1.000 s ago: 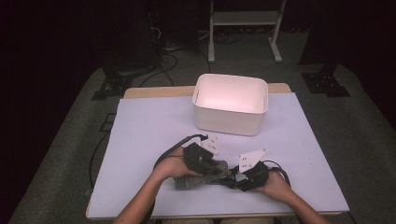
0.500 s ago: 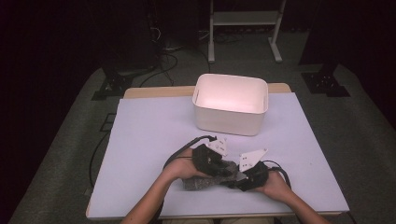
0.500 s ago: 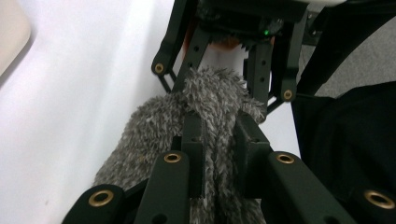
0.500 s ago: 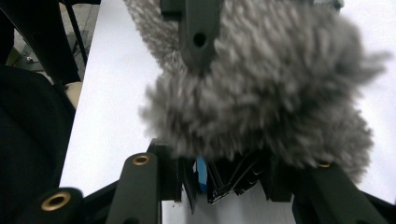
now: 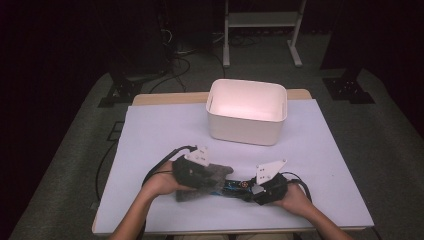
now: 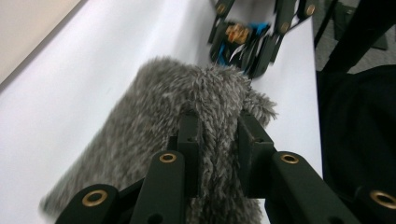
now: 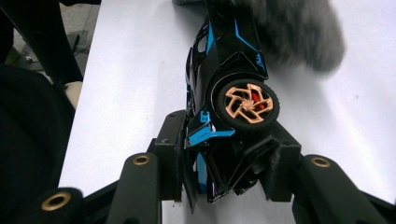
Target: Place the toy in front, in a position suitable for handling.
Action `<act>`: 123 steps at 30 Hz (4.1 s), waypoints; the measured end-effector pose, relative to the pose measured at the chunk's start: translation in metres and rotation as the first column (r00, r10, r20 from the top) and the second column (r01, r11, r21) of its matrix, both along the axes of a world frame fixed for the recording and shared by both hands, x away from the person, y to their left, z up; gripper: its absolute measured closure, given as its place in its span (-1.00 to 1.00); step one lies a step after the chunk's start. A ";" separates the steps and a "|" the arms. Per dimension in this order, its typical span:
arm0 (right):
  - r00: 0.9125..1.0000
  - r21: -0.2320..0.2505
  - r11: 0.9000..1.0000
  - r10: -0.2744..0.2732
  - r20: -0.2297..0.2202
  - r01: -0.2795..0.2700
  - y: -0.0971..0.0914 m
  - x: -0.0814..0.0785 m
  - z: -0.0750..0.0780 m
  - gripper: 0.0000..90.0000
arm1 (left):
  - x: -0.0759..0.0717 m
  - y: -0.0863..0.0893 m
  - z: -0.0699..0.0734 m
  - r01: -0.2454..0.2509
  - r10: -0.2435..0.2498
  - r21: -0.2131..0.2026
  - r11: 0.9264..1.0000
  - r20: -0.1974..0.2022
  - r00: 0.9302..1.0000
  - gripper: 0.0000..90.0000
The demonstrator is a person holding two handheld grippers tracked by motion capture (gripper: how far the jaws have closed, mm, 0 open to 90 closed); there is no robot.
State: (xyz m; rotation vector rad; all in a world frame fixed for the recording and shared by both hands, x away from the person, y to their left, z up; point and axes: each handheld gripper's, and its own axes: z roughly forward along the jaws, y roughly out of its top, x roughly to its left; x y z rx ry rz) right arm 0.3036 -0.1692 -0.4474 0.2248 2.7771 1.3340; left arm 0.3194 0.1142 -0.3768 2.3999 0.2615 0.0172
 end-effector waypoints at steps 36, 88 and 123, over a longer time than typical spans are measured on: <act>1.000 -0.008 1.000 0.005 0.020 -0.005 0.001 -0.001 0.000 0.26 | 0.008 -0.001 -0.004 -0.006 0.006 -0.038 0.999 -0.005 1.000 0.61; 0.999 -0.027 0.999 -0.038 0.016 0.038 -0.005 0.019 0.003 0.25 | 0.037 -0.034 0.000 0.015 -0.015 0.003 1.000 -0.036 0.999 0.69; 0.992 -0.148 0.988 -0.066 -0.110 0.050 0.013 -0.005 -0.006 -0.51 | -0.004 -0.028 -0.034 0.154 -0.152 0.003 0.988 -0.138 0.979 0.64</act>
